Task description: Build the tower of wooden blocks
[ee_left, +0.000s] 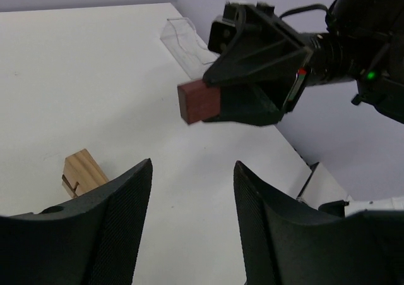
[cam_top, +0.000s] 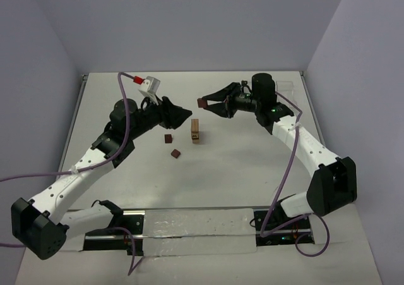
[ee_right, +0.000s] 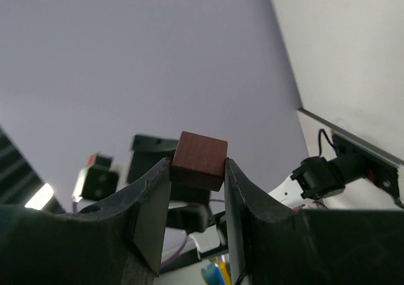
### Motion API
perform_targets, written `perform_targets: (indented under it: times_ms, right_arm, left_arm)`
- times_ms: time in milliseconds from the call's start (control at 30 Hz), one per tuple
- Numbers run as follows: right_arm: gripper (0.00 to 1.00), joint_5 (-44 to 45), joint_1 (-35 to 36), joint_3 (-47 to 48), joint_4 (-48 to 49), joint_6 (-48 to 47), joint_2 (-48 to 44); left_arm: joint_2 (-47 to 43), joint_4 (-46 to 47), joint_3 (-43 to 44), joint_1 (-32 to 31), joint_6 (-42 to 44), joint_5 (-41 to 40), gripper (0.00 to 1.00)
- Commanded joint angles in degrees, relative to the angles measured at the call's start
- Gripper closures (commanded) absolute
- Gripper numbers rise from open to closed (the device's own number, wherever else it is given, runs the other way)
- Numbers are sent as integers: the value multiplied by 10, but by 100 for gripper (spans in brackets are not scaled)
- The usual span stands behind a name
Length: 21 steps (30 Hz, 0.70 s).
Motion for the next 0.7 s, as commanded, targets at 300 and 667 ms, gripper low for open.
perform_targets:
  times_ms: [300,667]
  right_arm:
    - [100,72,4,40,-173,-22,18]
    - [100,76,4,44,-170,-21,28]
  left_arm:
    - [100,-72,129,-58,-4,-131,43]
    - [130,-103,140,-83,-21,-129,37]
